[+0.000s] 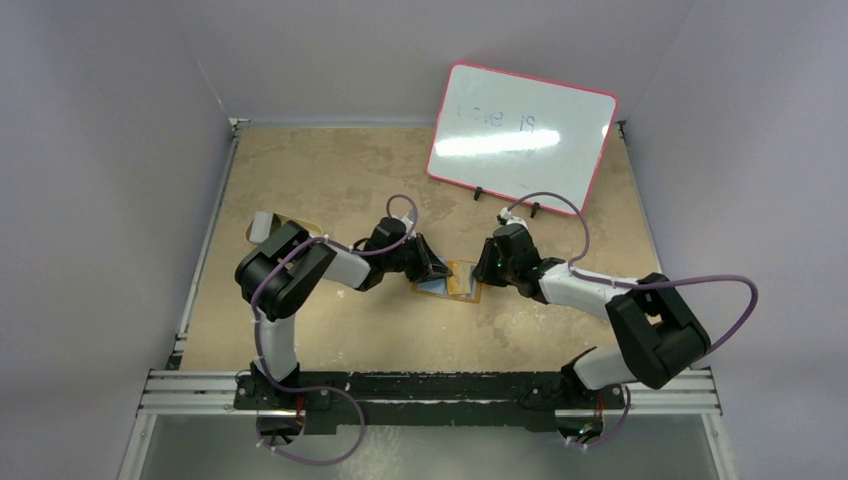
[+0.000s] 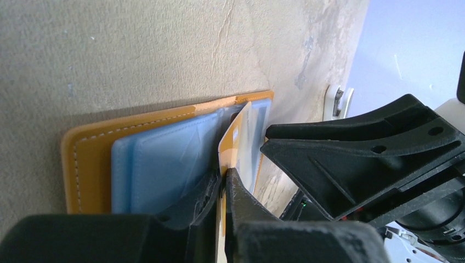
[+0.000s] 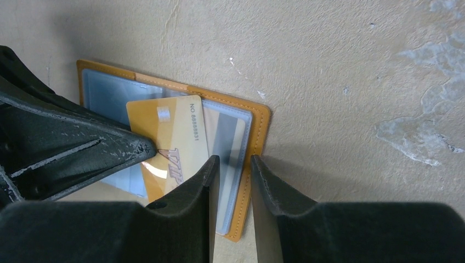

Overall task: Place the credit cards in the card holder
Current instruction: Insert the credit card into the card holder.

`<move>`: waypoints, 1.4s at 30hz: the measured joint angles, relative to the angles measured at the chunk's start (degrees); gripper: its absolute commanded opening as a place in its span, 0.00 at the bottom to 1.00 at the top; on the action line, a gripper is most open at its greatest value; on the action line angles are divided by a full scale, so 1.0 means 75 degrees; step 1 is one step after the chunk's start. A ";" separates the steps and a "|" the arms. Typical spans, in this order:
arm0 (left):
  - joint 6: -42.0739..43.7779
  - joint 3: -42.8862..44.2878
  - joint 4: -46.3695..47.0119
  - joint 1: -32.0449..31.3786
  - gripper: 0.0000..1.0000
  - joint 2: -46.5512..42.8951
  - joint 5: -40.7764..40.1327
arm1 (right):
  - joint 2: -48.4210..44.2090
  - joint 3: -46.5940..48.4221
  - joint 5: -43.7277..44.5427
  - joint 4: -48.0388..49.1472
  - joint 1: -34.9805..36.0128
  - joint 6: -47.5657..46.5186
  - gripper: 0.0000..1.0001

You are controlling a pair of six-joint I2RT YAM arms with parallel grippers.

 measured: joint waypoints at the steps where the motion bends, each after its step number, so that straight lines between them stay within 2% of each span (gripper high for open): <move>1: 0.0096 0.0076 -0.0181 -0.0006 0.00 -0.0023 -0.0012 | -0.0006 0.0000 -0.0023 -0.0023 0.0000 0.0006 0.29; 19: 0.2072 0.1259 -0.2608 0.0009 0.00 -0.0131 0.0481 | 0.0128 0.0297 -0.0131 -0.0501 0.0003 -0.0085 0.29; 26: 0.2716 0.1480 -0.3366 0.0309 0.00 -0.0131 0.0953 | 0.0367 0.0466 -0.0178 -0.0370 -0.0041 -0.0201 0.28; 31: 0.2722 0.1536 -0.3468 0.0388 0.00 -0.0131 0.1055 | 0.0411 0.0472 -0.0224 -0.0259 -0.0044 -0.0259 0.28; 34: 0.2326 0.1309 -0.2984 0.0373 0.00 -0.0131 0.0973 | 0.0417 0.0472 -0.0309 -0.0251 -0.0055 -0.0262 0.27; 42: 0.1679 0.1128 -0.2527 0.0184 0.30 -0.0131 0.0612 | 0.0414 0.0472 -0.0376 -0.0271 -0.0090 -0.0236 0.28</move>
